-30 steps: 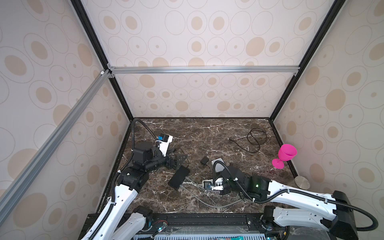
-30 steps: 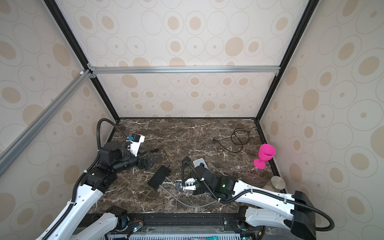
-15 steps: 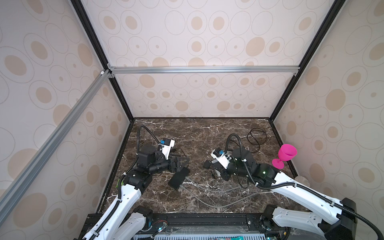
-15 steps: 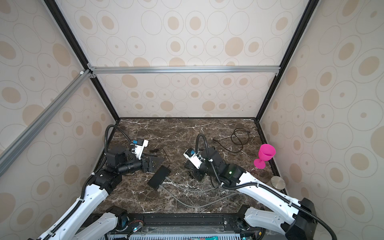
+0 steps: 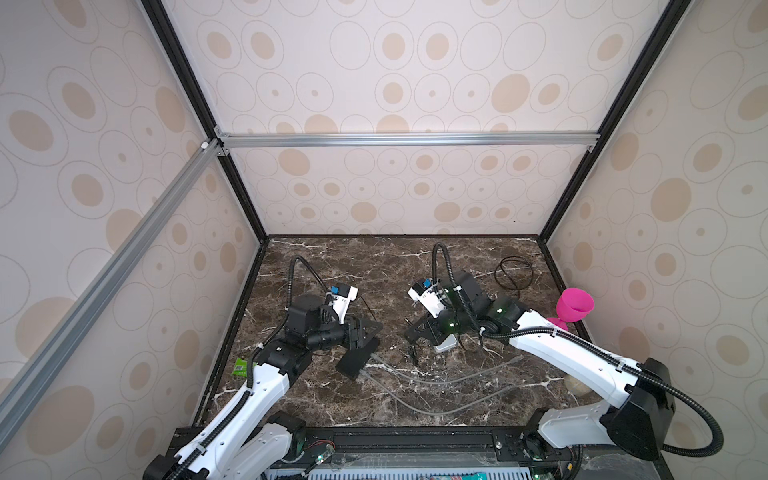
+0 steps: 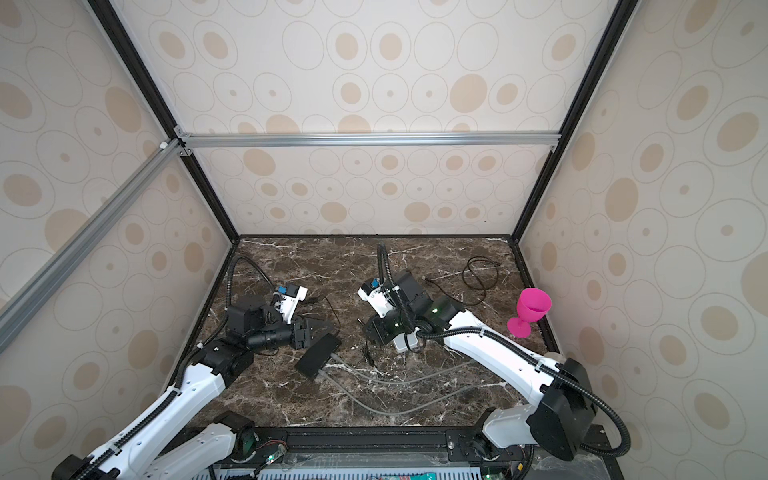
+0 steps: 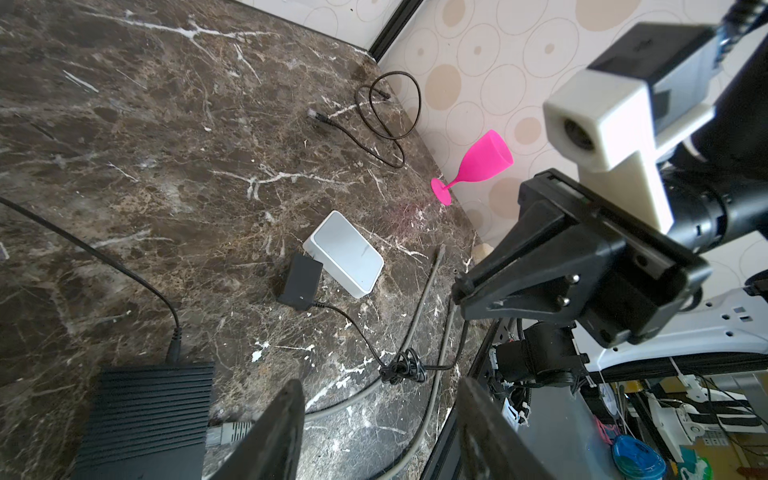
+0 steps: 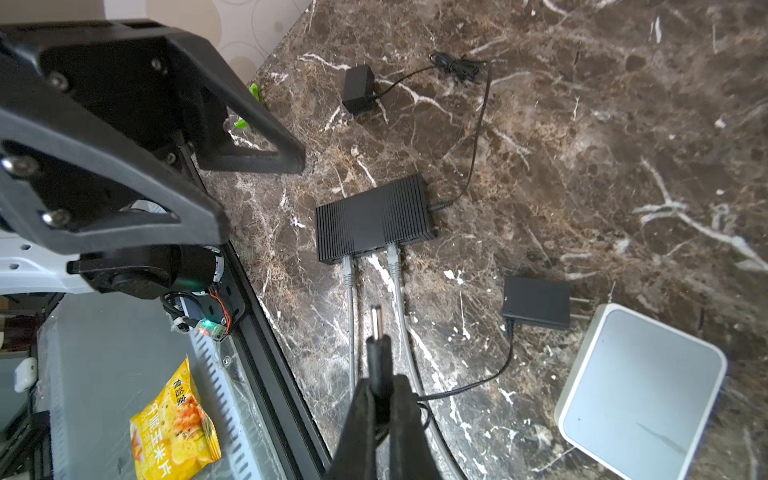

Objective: Insert the plug into the switch port

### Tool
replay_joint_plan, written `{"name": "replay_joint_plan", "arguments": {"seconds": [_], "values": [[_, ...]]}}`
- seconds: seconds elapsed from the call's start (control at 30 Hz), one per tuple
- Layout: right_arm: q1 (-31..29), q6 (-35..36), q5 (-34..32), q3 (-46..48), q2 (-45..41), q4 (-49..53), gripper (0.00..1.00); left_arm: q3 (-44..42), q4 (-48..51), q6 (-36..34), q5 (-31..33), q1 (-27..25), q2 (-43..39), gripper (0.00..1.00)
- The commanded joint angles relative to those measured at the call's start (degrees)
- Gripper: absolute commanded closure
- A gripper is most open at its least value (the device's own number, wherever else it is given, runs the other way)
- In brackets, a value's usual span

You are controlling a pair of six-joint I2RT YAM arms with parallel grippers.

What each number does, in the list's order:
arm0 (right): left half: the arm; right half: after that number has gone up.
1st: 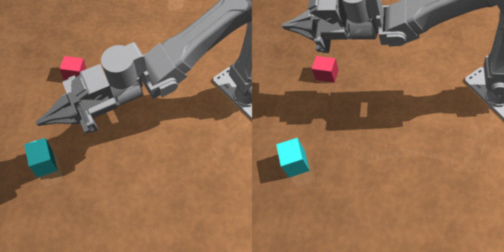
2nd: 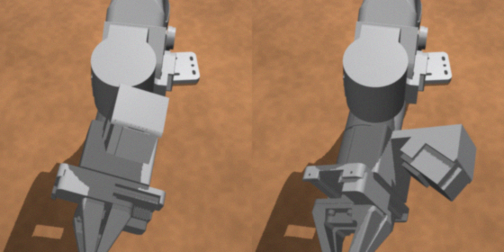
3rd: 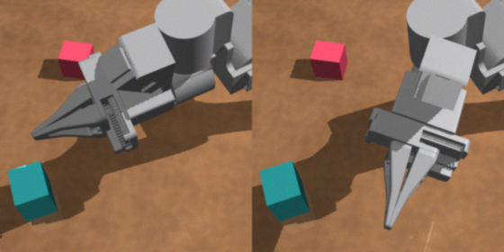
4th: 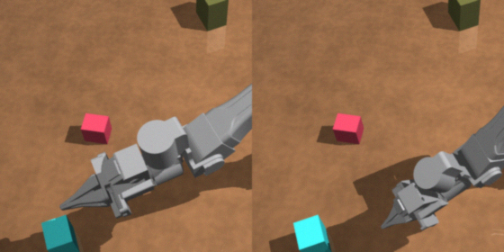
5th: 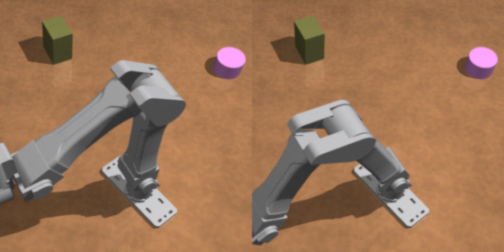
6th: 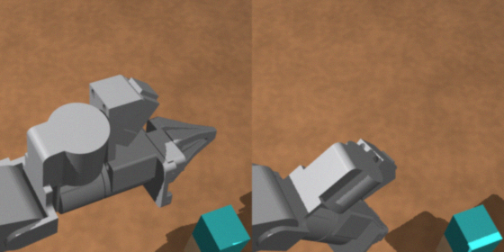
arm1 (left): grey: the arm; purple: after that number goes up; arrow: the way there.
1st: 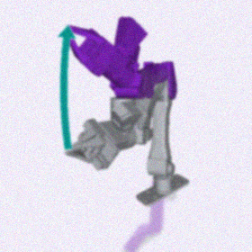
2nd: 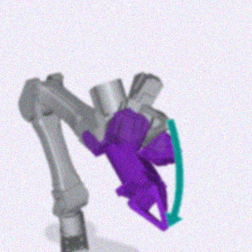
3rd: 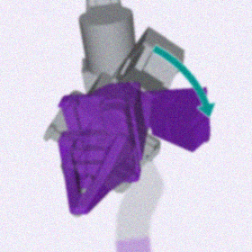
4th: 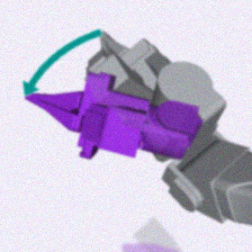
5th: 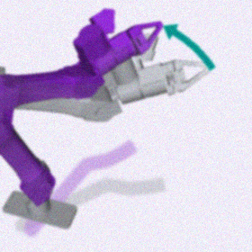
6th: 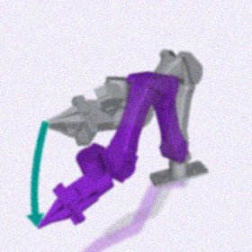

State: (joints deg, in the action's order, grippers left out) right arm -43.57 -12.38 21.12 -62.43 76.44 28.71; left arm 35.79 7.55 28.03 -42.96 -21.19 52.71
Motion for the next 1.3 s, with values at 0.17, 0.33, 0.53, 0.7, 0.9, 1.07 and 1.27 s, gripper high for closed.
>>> {"name": "replay_joint_plan", "arguments": {"seconds": [0.17,0.33,0.53,0.7,0.9,1.07,1.27], "values": [[2.85,-12.31,-14.56,3.88,-2.69,6.34,1.00,-2.78,-5.40,1.90,1.61,-4.27,5.67,0.40],[3.22,-7.10,-10.19,7.28,-6.33,6.61,1.00,-3.47,-9.42,4.07,5.23,-11.33,10.74,0.33],[3.19,3.14,7.48,9.09,-7.47,5.48,1.00,-0.30,-11.51,3.71,4.59,-13.42,14.13,0.51],[1.93,4.39,12.75,8.55,-5.59,4.78,1.00,-0.07,-17.00,10.00,2.28,-13.41,14.87,0.54],[-0.31,2.88,9.59,7.02,-4.17,2.27,1.00,-2.71,-29.40,29.62,-0.03,-13.77,17.34,0.57],[-0.35,2.10,5.87,5.45,-3.94,1.50,1.00,-2.00,-27.04,31.65,-0.90,-14.04,19.16,0.67],[-0.30,1.94,4.80,4.32,-2.12,1.31,1.00,-3.68,-28.76,33.47,-0.98,-14.78,18.67,0.69]]}}
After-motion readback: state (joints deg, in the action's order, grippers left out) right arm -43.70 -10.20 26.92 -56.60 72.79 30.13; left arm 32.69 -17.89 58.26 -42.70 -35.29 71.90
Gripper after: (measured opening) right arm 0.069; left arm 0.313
